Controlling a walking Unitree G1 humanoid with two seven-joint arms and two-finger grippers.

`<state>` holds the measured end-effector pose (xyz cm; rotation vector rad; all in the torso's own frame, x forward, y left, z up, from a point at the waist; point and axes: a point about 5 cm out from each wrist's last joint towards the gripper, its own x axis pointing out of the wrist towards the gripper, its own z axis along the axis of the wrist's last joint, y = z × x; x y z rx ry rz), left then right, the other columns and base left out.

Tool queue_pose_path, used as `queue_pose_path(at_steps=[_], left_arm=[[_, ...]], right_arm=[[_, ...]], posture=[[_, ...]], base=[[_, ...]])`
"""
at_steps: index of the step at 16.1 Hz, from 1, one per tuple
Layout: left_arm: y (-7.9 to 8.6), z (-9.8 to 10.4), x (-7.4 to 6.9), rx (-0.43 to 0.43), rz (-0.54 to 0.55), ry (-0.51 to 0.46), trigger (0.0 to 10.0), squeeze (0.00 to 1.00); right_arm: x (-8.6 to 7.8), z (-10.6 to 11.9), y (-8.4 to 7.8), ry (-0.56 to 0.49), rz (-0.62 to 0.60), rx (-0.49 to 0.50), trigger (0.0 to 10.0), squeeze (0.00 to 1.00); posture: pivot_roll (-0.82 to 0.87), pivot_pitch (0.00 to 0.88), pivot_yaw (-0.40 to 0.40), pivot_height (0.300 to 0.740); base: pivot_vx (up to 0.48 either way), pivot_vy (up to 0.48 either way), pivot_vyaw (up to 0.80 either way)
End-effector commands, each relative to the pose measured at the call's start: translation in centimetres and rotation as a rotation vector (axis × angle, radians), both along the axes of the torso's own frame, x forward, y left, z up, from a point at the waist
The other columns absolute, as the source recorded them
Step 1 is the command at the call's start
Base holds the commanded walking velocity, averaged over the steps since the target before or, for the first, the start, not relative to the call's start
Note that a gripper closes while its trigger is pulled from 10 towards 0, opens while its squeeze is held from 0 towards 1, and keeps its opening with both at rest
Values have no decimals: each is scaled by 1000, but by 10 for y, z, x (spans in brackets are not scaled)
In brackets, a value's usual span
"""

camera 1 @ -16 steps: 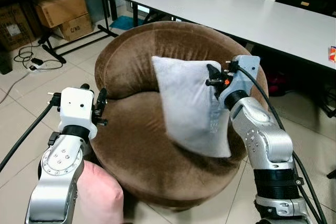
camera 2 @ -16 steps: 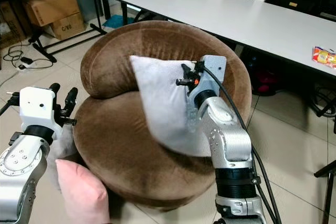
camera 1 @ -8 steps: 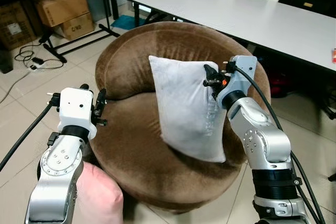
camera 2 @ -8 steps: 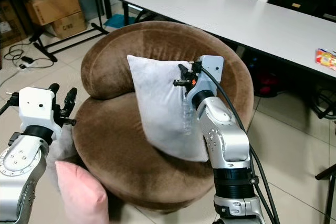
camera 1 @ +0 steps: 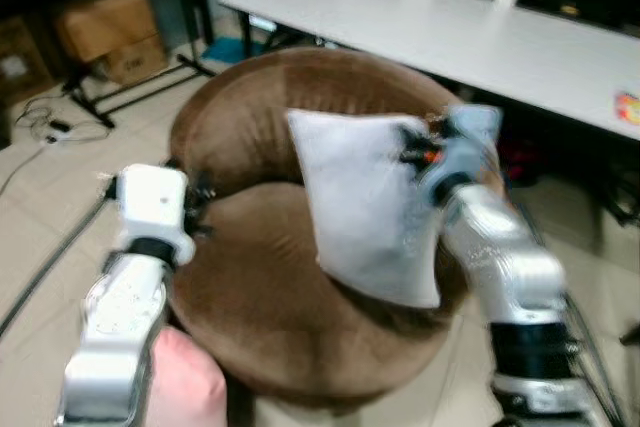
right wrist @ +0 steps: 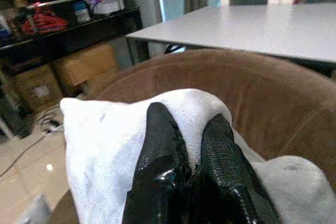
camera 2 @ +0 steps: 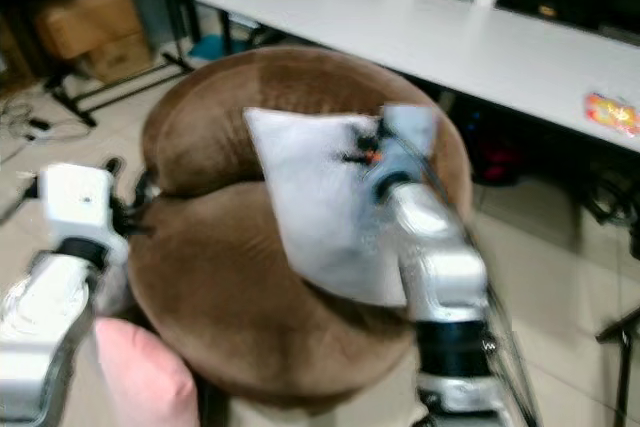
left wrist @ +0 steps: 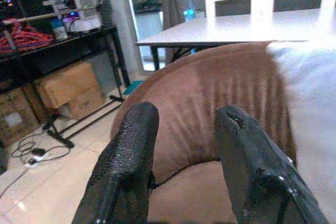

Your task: Move the pillow to the sofa from floor

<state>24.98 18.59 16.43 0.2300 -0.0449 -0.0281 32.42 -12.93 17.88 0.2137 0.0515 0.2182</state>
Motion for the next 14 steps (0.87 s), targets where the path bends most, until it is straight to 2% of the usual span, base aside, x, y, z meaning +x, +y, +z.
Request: queue_pose_path(at_steps=[1,11,14], left_arm=[[5,2,-1,14,14,-7,10000,0],[5,2,0,16,14,-5,10000,0],[5,-1,-2,42,28,3,10000,0]], right_arm=[[1,17,11,-76,33,16,10000,0],[0,17,14,-78,49,14,10000,0],[1,18,19,-80,83,9,10000,0]], posture=[[58,0,-55,740],[57,0,-54,740],[57,0,-54,740]], base=[[319,0,0],[319,0,0],[86,0,0]])
